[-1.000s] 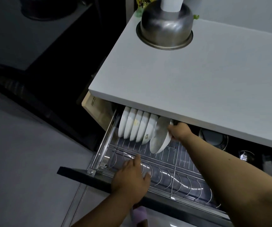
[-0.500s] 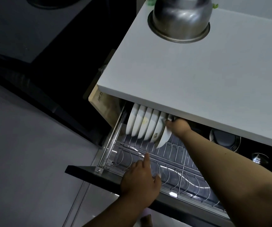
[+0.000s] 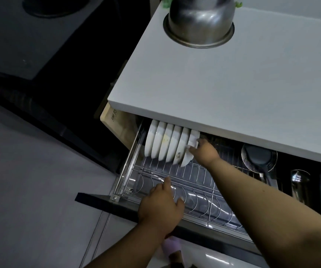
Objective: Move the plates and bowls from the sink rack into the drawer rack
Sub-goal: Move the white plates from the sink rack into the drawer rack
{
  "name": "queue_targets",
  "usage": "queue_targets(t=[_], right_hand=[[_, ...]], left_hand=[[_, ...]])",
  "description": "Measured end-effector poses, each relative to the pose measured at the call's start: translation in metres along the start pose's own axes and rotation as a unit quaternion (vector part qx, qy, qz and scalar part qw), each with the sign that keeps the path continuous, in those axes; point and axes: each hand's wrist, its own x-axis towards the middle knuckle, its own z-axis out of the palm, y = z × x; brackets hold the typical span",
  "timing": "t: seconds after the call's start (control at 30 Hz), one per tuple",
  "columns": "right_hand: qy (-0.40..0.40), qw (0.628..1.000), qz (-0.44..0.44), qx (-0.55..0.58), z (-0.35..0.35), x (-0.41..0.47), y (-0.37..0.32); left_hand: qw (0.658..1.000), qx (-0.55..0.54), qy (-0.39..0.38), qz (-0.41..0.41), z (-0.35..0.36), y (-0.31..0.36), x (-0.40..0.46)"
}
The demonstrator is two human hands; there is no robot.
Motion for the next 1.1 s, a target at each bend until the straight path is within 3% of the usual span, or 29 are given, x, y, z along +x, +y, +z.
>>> queue_targets(t=[0.23,0.43,0.6,1.1], right_hand=[[0.005,0.997,-0.056,0.051,-0.018,-0.076,0.026],[0.070,0.993,-0.063,0.074,-0.066,-0.124,0.072],[0.143,0.982,-0.053,0.110,-0.119,-0.160,0.120],[0.327,0.914,0.090,0.222,-0.256,-0.290,0.371]], left_hand=[[0.999,-0.003,-0.033,-0.030,-0.006,0.004,-0.001],[0.998,-0.045,-0.043,0.017,-0.013,0.039,0.003],[0.990,-0.091,-0.035,0.098,-0.012,0.123,0.005],[0.938,-0.023,-0.107,0.328,0.084,0.402,-0.084]])
